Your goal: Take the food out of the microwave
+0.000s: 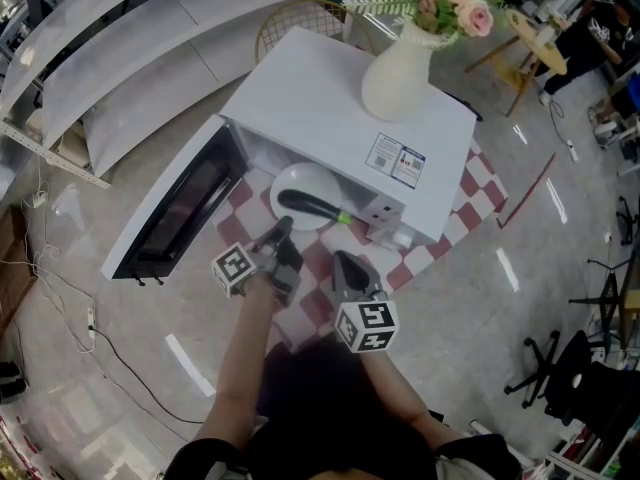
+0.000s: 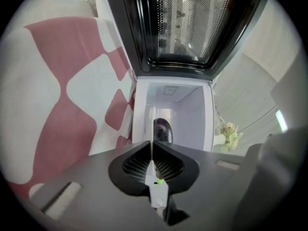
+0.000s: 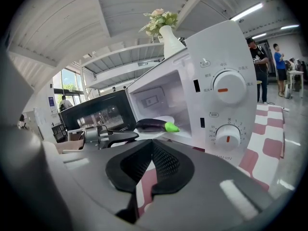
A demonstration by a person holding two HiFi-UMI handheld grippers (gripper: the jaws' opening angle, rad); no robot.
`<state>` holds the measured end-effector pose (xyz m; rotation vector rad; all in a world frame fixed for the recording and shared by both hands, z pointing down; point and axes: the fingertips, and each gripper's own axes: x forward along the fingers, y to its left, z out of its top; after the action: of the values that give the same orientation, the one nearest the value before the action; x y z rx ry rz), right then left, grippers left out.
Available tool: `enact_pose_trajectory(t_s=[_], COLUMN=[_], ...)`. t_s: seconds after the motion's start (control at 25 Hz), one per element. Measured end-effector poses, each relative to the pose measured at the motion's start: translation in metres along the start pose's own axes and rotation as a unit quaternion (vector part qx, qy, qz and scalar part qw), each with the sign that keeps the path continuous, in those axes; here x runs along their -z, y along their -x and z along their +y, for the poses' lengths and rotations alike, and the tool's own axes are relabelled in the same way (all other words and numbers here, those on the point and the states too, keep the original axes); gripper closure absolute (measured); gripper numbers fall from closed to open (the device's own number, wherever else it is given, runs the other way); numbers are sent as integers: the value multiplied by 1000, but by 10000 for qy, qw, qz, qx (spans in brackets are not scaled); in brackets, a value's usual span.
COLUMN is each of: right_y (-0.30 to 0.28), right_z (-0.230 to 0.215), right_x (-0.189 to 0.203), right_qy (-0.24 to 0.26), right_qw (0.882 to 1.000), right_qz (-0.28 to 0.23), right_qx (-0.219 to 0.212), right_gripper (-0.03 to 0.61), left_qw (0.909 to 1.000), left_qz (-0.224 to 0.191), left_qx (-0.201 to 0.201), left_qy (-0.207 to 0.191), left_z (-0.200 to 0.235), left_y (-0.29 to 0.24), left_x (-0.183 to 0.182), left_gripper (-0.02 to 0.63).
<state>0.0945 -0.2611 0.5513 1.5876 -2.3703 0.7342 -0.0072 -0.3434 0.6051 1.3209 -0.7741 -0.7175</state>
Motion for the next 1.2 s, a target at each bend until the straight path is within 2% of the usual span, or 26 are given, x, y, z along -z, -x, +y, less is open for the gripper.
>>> enact_pose_trajectory(t_s=[0.28, 0.52, 0.76, 0.96, 1.2], right_y=[7, 16, 25, 31, 40], right_z=[9, 14, 18, 21, 22], right_x=[5, 10, 10, 14, 16], right_qy=[14, 20, -10, -12, -27], right_qw=[10000, 10000, 9998, 9998, 9995], right_qz=[-34, -58, -124, -141, -185], right_qx=[10, 57, 138, 172, 247], right_gripper=[578, 578, 577, 577, 578], left_qw=[9999, 10000, 9998, 9998, 9994], left_qz=[-56, -46, -146, -197, -304], left_qx=[35, -11, 47, 3, 124], left_qy=[91, -50, 135, 29, 119], left_z=[-1, 3, -1, 5, -5], left_y=[15, 29, 41, 52, 62], left_x=[3, 4, 6, 2, 7], left_gripper=[589, 589, 589, 589, 589])
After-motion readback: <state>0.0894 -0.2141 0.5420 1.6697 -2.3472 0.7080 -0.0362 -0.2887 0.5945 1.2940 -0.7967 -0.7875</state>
